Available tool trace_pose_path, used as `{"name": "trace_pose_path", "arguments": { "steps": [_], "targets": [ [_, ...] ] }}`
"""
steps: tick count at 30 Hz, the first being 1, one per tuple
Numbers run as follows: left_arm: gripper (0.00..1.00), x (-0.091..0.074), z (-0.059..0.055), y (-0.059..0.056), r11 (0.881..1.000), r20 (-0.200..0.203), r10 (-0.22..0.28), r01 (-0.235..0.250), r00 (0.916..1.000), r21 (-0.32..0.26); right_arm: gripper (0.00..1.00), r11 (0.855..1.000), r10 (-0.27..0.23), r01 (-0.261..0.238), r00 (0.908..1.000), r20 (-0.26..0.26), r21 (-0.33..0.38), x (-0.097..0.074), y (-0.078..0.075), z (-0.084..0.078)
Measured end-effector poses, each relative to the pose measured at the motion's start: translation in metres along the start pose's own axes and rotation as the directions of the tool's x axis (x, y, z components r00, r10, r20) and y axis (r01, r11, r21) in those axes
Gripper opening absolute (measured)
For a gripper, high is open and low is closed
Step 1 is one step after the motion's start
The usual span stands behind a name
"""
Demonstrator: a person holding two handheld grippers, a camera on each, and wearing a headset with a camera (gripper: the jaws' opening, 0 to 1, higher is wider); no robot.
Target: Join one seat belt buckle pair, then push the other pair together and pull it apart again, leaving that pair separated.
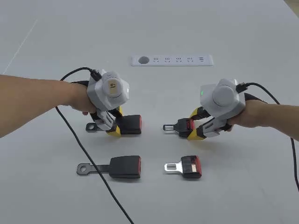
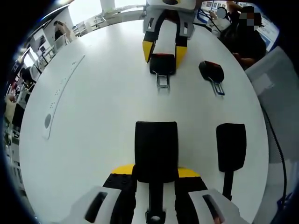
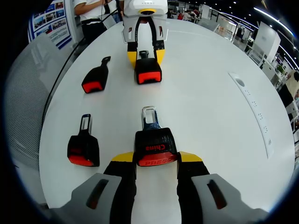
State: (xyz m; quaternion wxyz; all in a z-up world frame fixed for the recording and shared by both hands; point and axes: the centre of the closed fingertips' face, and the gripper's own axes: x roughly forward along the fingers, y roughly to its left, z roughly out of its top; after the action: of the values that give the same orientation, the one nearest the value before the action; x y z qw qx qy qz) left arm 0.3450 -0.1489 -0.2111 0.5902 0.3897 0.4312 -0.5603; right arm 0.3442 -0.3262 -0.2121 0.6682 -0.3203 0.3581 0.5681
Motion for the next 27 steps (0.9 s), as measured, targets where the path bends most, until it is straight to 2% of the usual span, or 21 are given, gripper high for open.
{"name": "trace_pose_path", "arguments": {
  "steps": [10, 21, 27],
  "targets": [
    [0.31, 0.001, -0.002, 0.003, 1.0, -0.01, 0.0, 0.0, 1.0, -0.005, 0.31, 1.0, 0.004, -0.004, 0.9999, 0.012, -0.001, 0.007, 0.0, 0.016],
    [0.31, 0.0, 0.0, 0.0, 1.0, -0.018, 0.001, -0.001, 0.9998, 0.003, 0.31, 1.0, 0.012, -0.012, 0.9997, 0.02, -0.012, 0.016, 0.006, 0.032],
    [0.3, 0.001, 0.0, 0.001, 1.0, -0.007, 0.003, -0.003, 1.0, 0.002, 0.31, 1.0, 0.014, -0.014, 0.9996, 0.024, -0.017, 0.02, 0.005, 0.038]
  ]
}}
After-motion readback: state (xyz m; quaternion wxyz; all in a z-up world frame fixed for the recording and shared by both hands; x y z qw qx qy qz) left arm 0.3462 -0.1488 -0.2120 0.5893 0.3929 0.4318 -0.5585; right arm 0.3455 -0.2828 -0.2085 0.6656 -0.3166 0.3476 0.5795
